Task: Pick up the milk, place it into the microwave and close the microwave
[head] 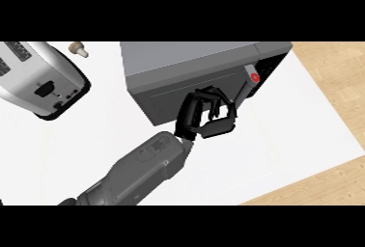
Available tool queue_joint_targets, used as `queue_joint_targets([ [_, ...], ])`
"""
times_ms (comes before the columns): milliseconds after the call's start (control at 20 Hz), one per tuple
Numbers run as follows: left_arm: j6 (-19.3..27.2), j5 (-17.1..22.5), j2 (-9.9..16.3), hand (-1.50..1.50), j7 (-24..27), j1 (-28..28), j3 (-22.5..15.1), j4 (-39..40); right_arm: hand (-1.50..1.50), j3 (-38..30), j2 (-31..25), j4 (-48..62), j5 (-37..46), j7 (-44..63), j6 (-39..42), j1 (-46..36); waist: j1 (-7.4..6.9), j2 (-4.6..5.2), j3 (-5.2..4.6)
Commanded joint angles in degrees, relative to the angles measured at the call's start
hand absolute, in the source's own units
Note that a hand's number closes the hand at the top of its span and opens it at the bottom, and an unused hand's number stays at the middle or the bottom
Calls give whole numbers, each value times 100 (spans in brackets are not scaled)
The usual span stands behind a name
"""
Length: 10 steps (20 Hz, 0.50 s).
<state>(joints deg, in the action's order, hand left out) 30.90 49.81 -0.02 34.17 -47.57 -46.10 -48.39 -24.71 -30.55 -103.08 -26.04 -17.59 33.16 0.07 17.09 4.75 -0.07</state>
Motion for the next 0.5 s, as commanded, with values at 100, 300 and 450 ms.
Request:
queue_joint_targets([
  [100,-81,196,2,150,89,-545,311,514,-150,-172,-265,152,-33,62,18,-181,22,69,-10],
  [300,-88,321,2,150,127,-620,248,510,-150,-258,-404,266,-152,74,88,-291,111,70,-5],
  [450,-68,364,2,150,205,-665,208,553,-150,-389,-668,399,91,79,88,-369,40,86,5],
])
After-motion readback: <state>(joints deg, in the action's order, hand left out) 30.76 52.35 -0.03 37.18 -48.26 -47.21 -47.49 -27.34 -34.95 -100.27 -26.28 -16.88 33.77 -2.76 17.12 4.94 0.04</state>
